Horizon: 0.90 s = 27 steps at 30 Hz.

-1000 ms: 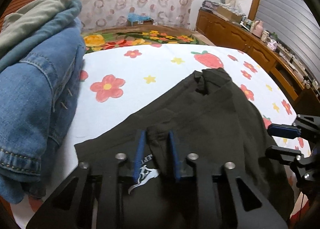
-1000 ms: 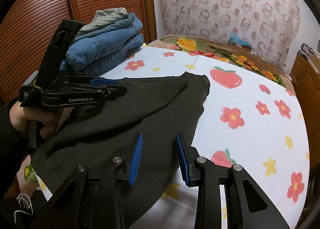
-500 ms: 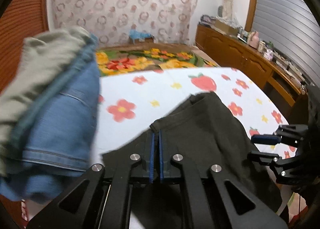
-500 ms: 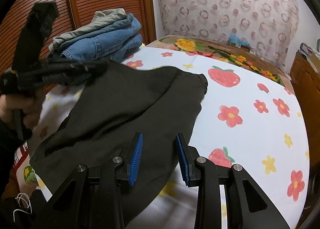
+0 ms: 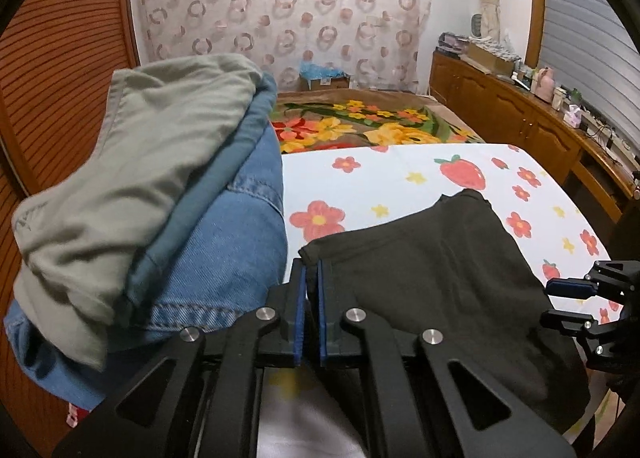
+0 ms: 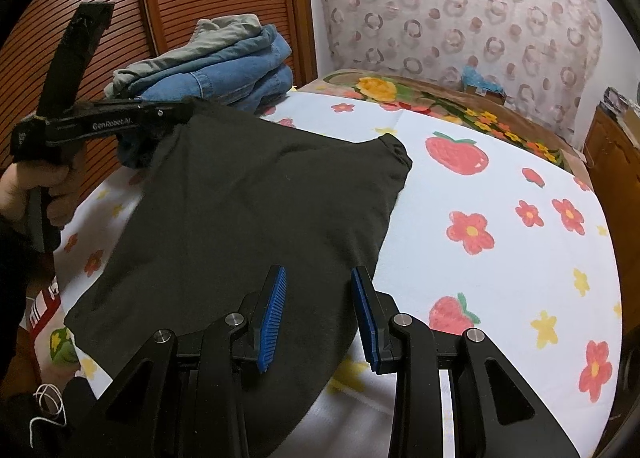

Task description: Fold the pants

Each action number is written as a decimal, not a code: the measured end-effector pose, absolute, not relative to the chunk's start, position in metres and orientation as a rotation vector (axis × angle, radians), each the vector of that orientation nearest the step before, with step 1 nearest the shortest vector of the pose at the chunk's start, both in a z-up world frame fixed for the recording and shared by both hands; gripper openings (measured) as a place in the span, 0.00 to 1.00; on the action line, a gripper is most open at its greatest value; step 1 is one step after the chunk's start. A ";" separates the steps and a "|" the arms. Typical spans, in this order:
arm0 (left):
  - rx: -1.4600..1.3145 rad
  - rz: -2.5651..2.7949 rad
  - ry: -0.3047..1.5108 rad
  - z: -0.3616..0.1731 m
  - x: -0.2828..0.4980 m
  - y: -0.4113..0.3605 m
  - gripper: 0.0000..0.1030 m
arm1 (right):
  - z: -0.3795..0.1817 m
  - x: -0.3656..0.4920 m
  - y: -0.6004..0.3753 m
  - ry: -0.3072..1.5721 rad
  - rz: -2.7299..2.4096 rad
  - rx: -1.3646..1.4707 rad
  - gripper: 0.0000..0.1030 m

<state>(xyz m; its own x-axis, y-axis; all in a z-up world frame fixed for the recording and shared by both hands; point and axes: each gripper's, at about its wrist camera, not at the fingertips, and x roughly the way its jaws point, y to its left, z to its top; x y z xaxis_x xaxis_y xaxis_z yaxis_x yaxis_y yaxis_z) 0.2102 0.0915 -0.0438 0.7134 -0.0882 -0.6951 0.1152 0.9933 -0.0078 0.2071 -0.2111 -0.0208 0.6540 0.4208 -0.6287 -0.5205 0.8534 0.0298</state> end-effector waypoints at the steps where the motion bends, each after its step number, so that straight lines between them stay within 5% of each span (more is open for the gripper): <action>1: 0.035 -0.116 0.771 -0.045 0.209 0.091 0.05 | -0.020 0.206 -0.211 0.670 0.537 -0.158 0.34; 6: 0.055 -0.128 0.764 -0.045 0.196 0.084 0.27 | -0.016 0.198 -0.213 0.661 0.546 -0.154 0.34; 9: 0.065 -0.154 0.748 -0.043 0.183 0.080 0.49 | -0.014 0.189 -0.214 0.655 0.555 -0.153 0.34; 27: 0.033 -0.208 0.781 -0.076 0.084 0.075 0.51 | -0.017 0.116 -0.239 0.639 0.537 -0.121 0.34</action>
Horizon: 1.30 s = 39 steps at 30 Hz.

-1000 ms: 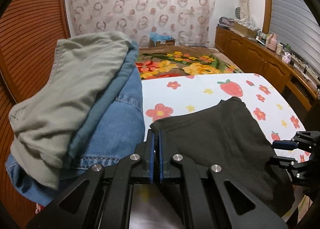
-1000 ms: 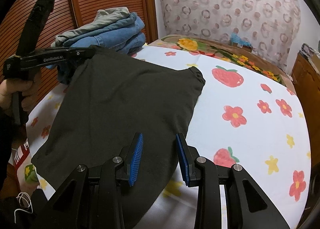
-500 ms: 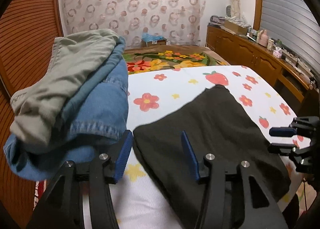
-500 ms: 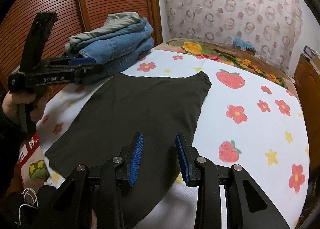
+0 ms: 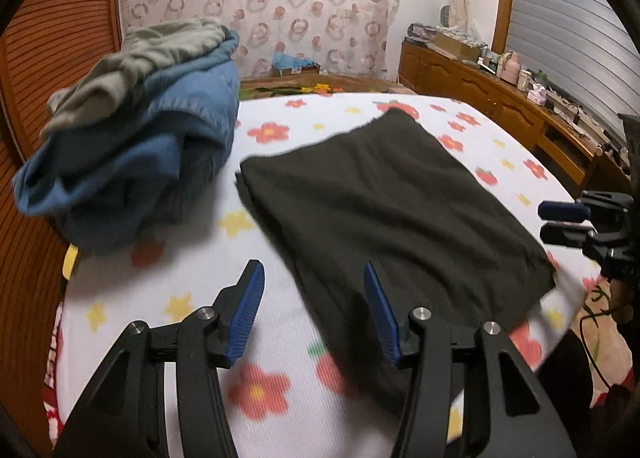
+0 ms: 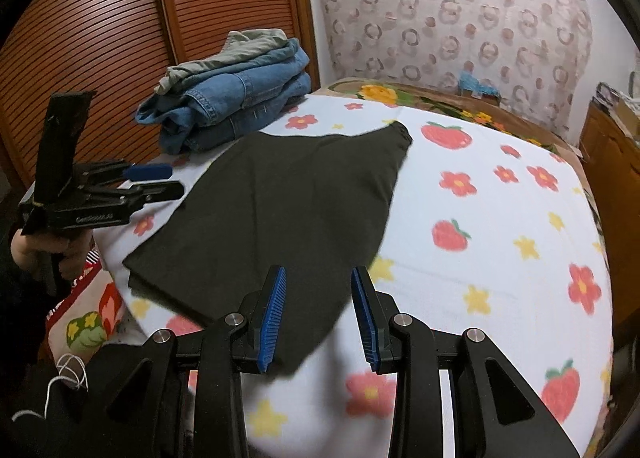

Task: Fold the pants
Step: 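Grasp the folded shirt edge again with the left tool and straighten it, then open the left tool and pull it back from the shirt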

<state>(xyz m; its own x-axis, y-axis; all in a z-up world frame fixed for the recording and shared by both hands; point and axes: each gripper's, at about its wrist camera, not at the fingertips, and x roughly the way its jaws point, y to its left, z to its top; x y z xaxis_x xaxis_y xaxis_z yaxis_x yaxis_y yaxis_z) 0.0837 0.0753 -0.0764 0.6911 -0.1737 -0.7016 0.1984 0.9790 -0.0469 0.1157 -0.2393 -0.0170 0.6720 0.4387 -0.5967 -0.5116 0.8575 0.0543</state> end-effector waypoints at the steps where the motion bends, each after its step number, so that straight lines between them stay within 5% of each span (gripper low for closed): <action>1: 0.035 -0.209 0.782 -0.078 0.080 0.074 0.51 | -0.018 0.111 -0.241 0.642 0.532 -0.120 0.35; 19: 0.036 -0.330 0.785 -0.083 0.014 0.052 0.51 | -0.025 0.071 -0.235 0.691 0.541 -0.161 0.35; 29: 0.056 -0.333 0.808 -0.092 0.016 0.042 0.17 | -0.035 0.077 -0.226 0.709 0.533 -0.177 0.35; 39: 0.084 -0.329 0.767 -0.072 0.003 0.037 0.11 | -0.040 0.081 -0.217 0.708 0.508 -0.197 0.35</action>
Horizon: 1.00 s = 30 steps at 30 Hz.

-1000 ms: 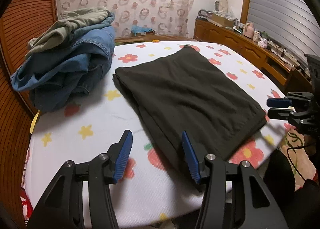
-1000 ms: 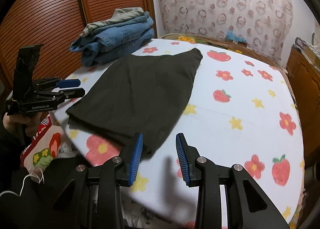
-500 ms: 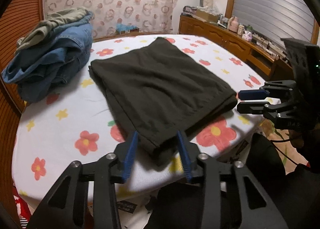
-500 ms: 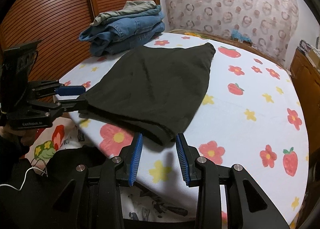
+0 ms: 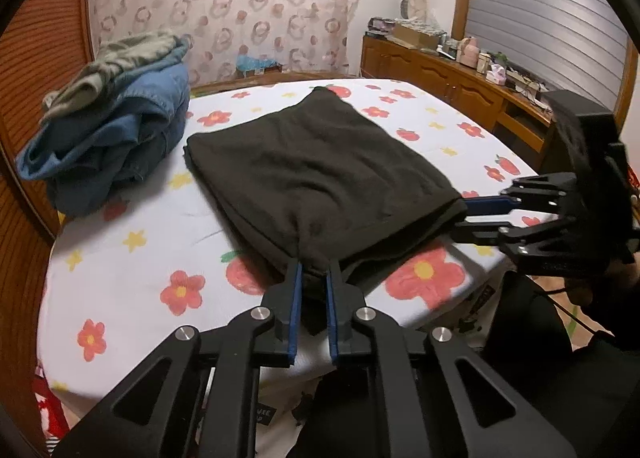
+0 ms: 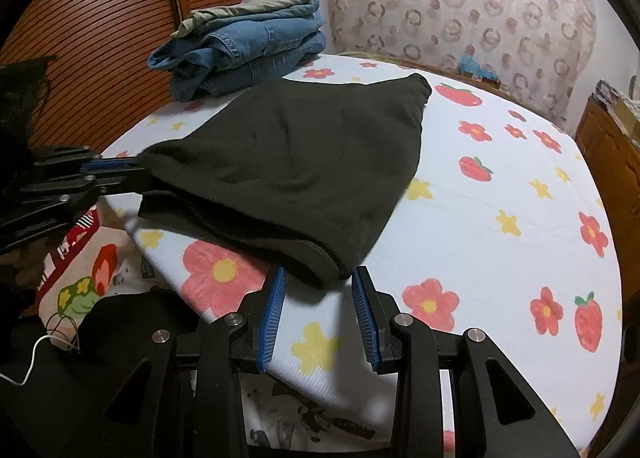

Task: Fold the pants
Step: 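Open the left tool and pull it back from the shirt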

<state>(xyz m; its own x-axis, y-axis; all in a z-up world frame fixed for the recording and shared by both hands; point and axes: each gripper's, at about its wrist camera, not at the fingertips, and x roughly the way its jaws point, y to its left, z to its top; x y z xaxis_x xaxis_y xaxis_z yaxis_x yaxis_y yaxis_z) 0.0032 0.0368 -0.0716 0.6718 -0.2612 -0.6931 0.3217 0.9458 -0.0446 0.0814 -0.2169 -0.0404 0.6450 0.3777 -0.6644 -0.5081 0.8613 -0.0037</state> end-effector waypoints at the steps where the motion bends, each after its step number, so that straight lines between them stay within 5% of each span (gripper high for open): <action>1: 0.086 -0.330 0.766 -0.070 0.002 0.037 0.11 | -0.040 0.082 -0.217 0.704 0.500 -0.196 0.35; 15: 0.069 -0.311 0.820 -0.081 0.001 0.038 0.12 | -0.040 0.082 -0.226 0.664 0.481 -0.146 0.35; 30: 0.020 -0.237 0.789 -0.066 0.004 0.057 0.50 | -0.024 0.065 -0.230 0.626 0.529 -0.128 0.35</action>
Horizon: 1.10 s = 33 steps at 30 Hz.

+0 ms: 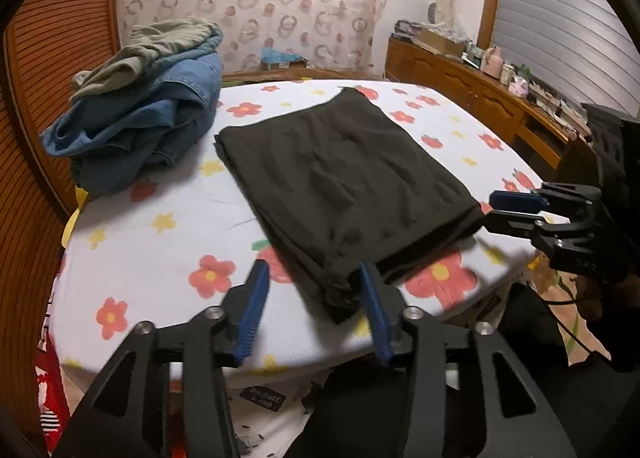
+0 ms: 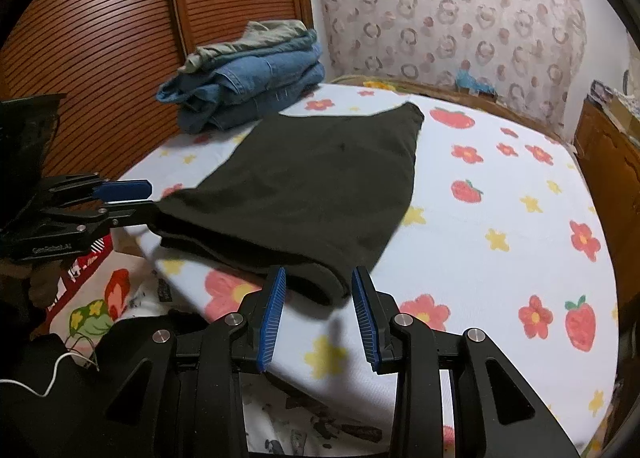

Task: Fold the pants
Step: 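Lower the left tool to the folded shirt's end and close on it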

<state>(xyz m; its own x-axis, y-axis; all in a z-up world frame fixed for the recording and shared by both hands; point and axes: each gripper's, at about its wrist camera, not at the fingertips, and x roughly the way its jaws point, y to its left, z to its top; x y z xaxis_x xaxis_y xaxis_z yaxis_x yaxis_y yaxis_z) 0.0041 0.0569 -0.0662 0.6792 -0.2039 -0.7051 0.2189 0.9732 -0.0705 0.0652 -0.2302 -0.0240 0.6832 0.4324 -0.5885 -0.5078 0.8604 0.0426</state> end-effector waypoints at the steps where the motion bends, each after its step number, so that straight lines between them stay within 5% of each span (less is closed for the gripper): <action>1: 0.018 -0.235 0.786 -0.065 0.005 0.058 0.51 | -0.022 0.064 -0.230 0.620 0.530 -0.129 0.35; 33: -0.024 -0.245 0.831 -0.105 0.014 0.050 0.51 | -0.045 0.092 -0.226 0.703 0.456 -0.086 0.35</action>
